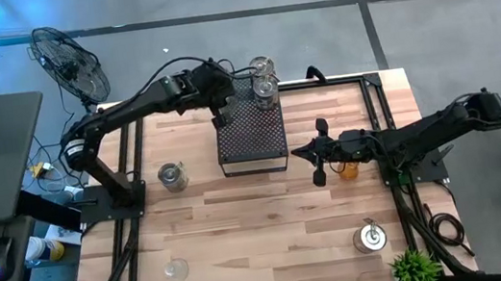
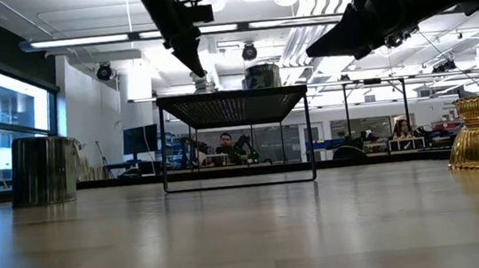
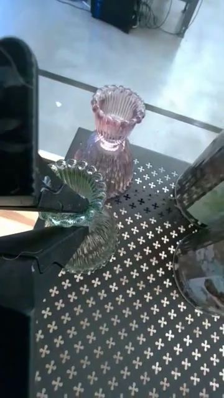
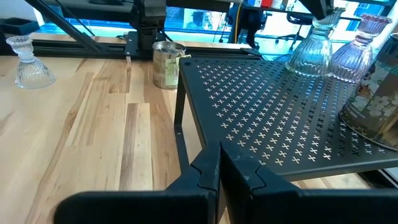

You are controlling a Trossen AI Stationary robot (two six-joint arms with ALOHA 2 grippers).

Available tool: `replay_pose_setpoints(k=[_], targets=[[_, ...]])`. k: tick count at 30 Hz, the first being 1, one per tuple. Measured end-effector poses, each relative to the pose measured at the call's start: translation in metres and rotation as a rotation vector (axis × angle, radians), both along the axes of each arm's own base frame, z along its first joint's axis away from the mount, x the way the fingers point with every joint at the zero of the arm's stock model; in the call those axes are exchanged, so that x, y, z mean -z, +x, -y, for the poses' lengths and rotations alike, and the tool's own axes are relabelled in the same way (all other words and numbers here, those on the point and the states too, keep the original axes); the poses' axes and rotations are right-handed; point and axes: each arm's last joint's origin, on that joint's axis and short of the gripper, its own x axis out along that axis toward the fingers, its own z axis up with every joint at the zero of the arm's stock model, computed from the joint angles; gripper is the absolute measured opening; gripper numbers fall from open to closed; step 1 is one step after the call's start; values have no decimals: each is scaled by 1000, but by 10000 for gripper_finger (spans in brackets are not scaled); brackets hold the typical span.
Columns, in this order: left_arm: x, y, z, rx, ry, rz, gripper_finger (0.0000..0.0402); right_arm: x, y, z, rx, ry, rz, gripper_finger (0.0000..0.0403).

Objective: Pick & Place candle stick holders
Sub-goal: Put the green glass candle holder on the shelf

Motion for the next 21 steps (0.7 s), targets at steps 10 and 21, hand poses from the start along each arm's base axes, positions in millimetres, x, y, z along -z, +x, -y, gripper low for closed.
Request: replay_pose_setpoints(k=[10, 21], targets=[[0, -1, -2, 3, -9, 7, 27, 0, 0, 0, 0, 0, 0, 1], [5, 7, -5, -2, -8, 23, 30, 0, 0, 0, -3, 1, 1, 2]])
